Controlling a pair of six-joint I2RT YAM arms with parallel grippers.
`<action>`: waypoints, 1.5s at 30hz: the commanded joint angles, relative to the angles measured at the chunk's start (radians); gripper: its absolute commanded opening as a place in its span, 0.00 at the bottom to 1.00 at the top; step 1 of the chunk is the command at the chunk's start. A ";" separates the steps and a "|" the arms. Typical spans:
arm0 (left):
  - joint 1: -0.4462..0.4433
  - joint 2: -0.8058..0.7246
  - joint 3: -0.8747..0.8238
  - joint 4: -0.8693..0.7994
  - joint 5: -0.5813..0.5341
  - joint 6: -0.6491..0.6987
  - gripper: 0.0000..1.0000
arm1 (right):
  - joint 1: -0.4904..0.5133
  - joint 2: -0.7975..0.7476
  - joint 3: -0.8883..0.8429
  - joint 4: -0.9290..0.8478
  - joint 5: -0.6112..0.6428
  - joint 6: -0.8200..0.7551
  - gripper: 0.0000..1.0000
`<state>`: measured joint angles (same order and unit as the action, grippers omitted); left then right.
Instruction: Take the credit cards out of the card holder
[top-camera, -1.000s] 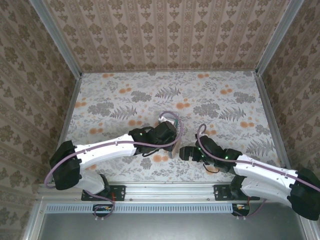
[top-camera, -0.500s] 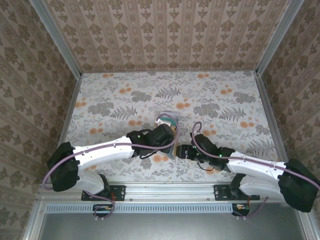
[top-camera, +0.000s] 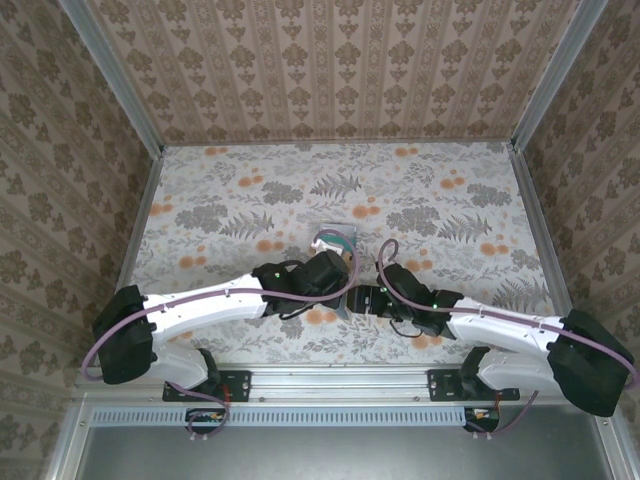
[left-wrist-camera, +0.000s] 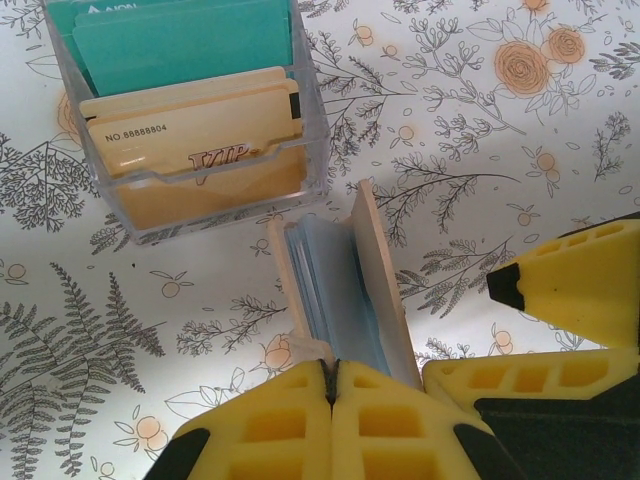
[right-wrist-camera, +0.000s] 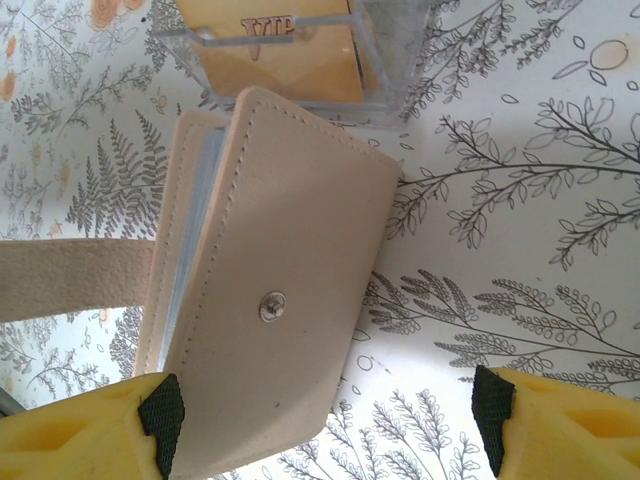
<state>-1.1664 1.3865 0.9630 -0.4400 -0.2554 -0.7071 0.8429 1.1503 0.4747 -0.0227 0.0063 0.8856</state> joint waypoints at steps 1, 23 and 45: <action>-0.012 0.003 0.035 -0.035 -0.025 0.001 0.00 | 0.005 0.015 0.046 0.005 -0.006 -0.019 0.79; 0.007 -0.052 -0.013 -0.088 -0.083 -0.011 0.00 | -0.006 0.067 0.085 -0.118 0.083 -0.076 0.00; 0.231 -0.509 -0.426 -0.053 0.032 -0.075 0.70 | 0.033 0.267 0.075 0.107 0.052 -0.026 0.00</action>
<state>-0.9344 0.9298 0.5343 -0.4870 -0.2390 -0.7719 0.8623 1.4204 0.5491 0.0753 0.0231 0.8364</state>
